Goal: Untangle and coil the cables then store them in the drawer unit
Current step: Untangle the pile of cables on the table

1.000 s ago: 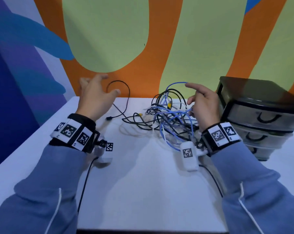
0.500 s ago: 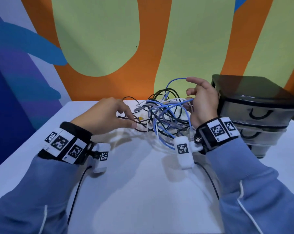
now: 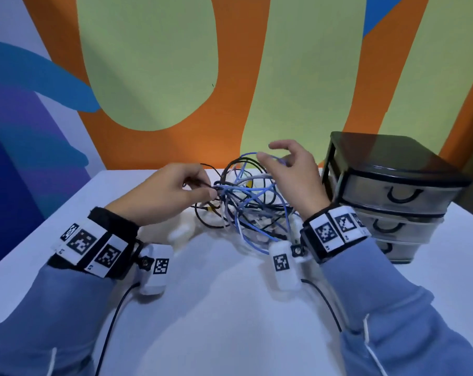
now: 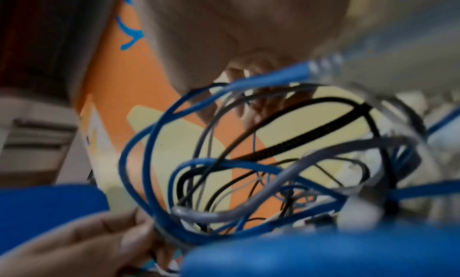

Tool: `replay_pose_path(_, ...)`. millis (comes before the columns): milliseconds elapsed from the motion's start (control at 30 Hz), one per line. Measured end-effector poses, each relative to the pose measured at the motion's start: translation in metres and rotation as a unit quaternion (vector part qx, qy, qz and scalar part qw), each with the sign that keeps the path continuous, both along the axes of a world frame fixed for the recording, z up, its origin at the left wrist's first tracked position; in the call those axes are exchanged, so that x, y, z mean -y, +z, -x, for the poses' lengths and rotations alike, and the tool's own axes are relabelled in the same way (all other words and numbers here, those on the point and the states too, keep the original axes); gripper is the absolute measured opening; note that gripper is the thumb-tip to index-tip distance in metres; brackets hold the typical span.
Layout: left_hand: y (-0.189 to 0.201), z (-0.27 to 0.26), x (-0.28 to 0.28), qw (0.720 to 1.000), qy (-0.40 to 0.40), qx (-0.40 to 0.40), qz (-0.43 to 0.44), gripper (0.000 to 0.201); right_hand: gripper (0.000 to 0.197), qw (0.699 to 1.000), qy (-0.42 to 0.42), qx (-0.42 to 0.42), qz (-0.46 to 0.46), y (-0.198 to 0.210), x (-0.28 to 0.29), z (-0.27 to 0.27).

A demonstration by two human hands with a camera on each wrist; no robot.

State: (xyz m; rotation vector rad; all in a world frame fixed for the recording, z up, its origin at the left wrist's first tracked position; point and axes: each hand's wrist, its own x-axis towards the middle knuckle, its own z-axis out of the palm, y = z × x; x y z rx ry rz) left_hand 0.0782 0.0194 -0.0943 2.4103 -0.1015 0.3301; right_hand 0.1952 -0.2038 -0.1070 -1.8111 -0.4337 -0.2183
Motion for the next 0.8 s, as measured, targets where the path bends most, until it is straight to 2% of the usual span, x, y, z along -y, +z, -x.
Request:
replay_pose_path(67,0.000,-0.001,0.001,0.998,0.005,0.066,0.019,0.010,0.036,0.997,-0.033,0.024,0.065,-0.002,0.001,0.002)
replay_pose_path(167,0.002,-0.002,0.005,0.985,-0.005,0.159,0.059,0.010,0.032,0.988,-0.067,0.128,0.060,0.003,0.002,0.007)
replay_pose_path(233,0.004,0.001,0.008,0.973,-0.013,0.213,0.092,0.010,0.027,0.976,-0.023,0.215,0.015,0.010,0.002,0.018)
replay_pose_path(300,0.006,0.005,0.012,0.959,-0.021,0.263,0.108,0.008,0.028,0.965,0.083,0.250,-0.011,0.015,-0.003,0.036)
replay_pose_path(400,0.007,0.010,0.020,0.945,-0.042,0.302,0.116,0.010,0.038,0.952,0.241,0.187,0.024,0.010,-0.018,0.056)
replay_pose_path(467,0.008,0.012,0.025,0.941,-0.051,0.316,0.106,0.011,0.025,0.948,0.277,0.154,0.026,0.003,-0.027,0.055)
replay_pose_path(533,0.007,0.011,0.024,0.941,-0.044,0.320,0.100,0.015,0.012,0.955,0.269,0.125,-0.009,0.000,-0.028,0.048)
replay_pose_path(633,0.007,0.009,0.013,0.950,0.009,0.297,0.098,0.018,0.014,0.965,0.240,0.070,-0.078,0.003,-0.022,0.040)
replay_pose_path(800,0.004,0.003,-0.008,0.957,0.129,0.260,0.028,0.007,0.015,0.970,0.161,0.072,-0.170,0.007,-0.011,0.026)
